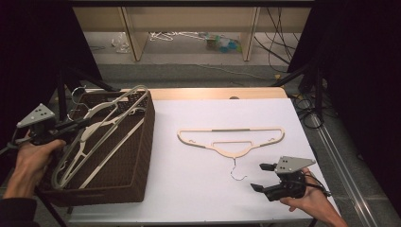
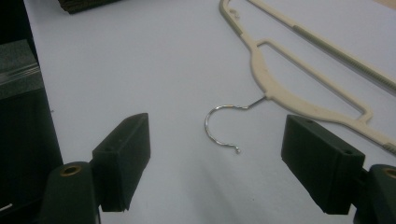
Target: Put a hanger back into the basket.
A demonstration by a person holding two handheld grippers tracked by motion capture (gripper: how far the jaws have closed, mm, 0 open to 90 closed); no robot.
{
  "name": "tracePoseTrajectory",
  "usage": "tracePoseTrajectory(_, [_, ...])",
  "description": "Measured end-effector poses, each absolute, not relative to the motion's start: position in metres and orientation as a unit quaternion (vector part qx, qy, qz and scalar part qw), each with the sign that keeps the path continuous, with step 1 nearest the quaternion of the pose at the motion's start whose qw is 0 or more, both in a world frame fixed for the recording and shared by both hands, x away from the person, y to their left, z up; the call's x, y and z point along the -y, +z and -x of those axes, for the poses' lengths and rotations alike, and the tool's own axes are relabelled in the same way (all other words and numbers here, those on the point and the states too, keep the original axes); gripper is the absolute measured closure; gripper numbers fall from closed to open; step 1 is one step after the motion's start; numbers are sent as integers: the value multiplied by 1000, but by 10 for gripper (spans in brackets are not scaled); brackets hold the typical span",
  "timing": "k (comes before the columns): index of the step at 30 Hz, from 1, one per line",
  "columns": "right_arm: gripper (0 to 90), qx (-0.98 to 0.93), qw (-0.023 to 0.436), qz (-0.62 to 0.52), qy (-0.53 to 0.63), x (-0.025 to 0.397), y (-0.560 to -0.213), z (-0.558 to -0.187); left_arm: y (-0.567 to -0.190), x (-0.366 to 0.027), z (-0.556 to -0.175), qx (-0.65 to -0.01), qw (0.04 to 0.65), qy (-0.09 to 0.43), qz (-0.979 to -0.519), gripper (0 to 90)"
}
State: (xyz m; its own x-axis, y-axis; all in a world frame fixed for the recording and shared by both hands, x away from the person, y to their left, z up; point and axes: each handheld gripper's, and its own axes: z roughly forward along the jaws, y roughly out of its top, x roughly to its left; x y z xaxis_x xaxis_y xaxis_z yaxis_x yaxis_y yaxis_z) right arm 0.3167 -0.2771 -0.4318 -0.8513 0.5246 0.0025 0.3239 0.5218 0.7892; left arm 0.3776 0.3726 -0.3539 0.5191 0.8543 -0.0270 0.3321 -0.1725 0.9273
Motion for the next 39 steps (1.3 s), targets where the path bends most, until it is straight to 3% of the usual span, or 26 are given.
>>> tracePoseTrajectory(12, [249,-866,119,-245,419,276,-434,-317,-379,-369,-378,-425,469,230,-739,853])
tracePoseTrajectory(17, [249,-865,117,-245,422,277,-434,-318,-393,-363,-390,-402,453,223,-764,846])
tracePoseTrajectory(23, [249,-867,117,-247,418,276,-436,-317,-407,-358,-391,-456,441,194,-748,847])
tracePoseTrajectory(28, [249,-867,115,-243,420,274,-436,-317,-413,-372,-398,-459,446,219,-737,827])
tracePoseTrajectory(33, [249,-868,111,-243,418,273,-437,-317,-415,-370,-397,-483,411,232,-738,779])
tracePoseTrajectory(39, [245,-870,109,-242,416,273,-438,-317,-419,-375,-395,-534,405,236,-704,735])
